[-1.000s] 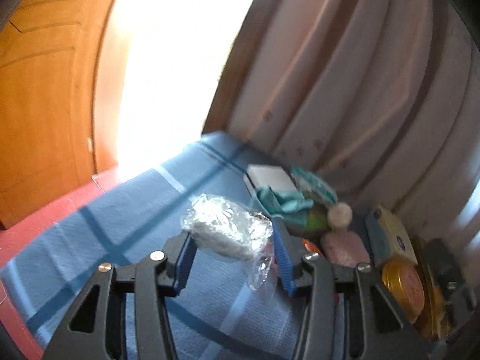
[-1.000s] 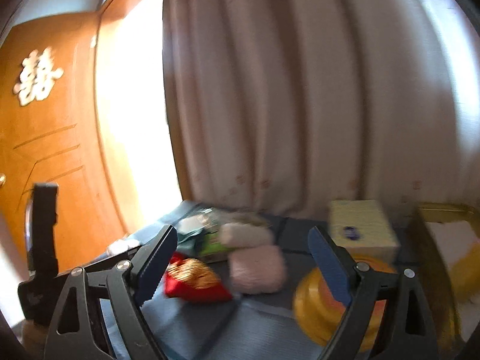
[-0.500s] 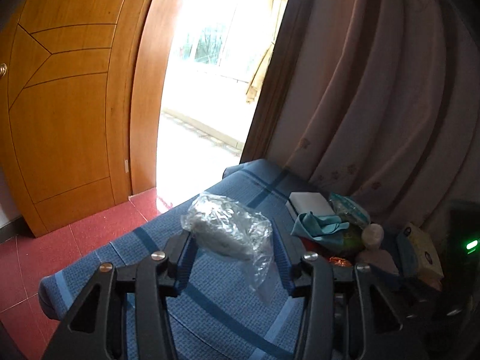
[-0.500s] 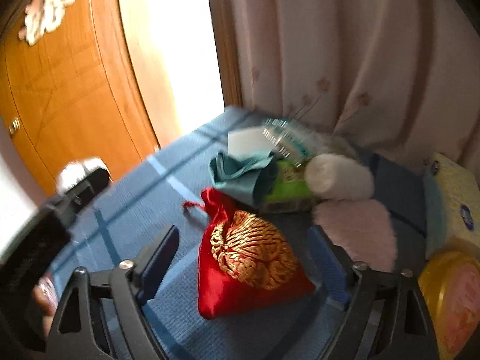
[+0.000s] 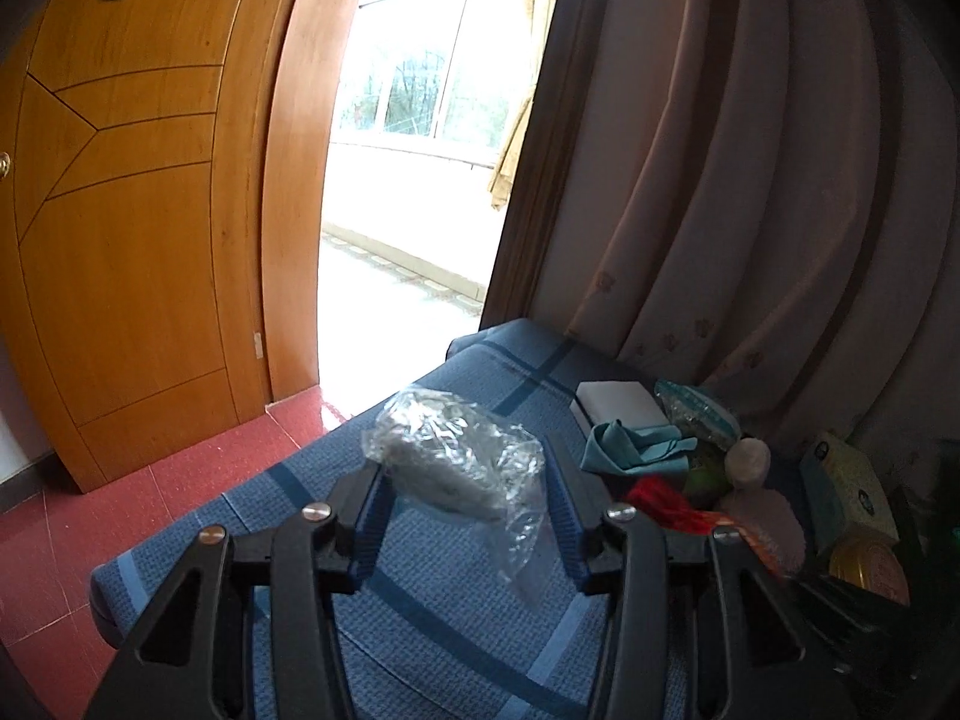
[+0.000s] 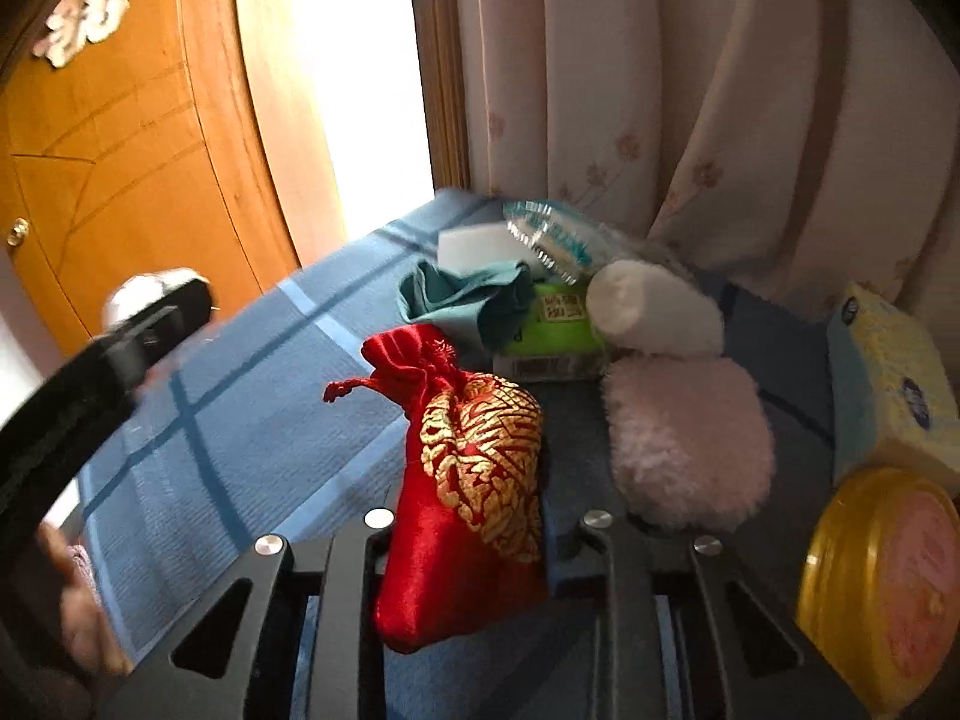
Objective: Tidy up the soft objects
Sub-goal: 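Carry the red pouch and plastic bag over the gold tray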
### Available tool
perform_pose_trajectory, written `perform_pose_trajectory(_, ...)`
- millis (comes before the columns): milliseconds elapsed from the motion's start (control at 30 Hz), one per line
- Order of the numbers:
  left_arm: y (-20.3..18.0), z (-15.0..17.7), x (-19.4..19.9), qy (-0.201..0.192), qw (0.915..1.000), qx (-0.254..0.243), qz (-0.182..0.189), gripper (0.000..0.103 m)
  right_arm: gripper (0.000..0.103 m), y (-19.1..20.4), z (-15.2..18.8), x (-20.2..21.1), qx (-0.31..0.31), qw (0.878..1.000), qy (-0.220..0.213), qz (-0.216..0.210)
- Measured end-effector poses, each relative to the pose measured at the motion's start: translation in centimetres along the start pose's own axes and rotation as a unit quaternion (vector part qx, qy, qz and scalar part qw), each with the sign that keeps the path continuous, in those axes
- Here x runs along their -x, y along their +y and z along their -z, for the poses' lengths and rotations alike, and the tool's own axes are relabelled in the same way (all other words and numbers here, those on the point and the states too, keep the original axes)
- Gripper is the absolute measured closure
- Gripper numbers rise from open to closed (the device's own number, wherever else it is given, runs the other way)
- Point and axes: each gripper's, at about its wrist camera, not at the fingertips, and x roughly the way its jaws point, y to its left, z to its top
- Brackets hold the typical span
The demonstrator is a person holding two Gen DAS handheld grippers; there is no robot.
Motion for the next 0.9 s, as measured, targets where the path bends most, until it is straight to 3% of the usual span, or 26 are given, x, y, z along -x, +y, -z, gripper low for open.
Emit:
perform_pose_trajectory(200, -1.3, 0.4, 1.0, -0.027, 0.9994, -0.022, -0.004, 0.056, 0.075, -0.3, 1.6, 4.8, 0.018, 0.996, -0.084, 0.014)
perform_pose_trajectory(433, -2.2, 1.1, 2.7, -0.057, 0.9974, -0.025, 0.036, 0.056, 0.075, -2.4, 4.0, 10.2, -0.006, 0.983, -0.181, 0.018)
perform_pose_trajectory(667, -4.1, 1.8, 4.3, -0.084, 0.9922, -0.042, 0.082, 0.056, 0.075, -4.8, 5.2, 13.7, -0.026, 0.96, -0.261, 0.101)
perform_pose_trajectory(900, -6.8, 2.8, 4.9, -0.084, 0.9889, -0.075, 0.097, 0.056, 0.075, -6.5, 6.0, 15.4, -0.035, 0.943, -0.287, 0.167)
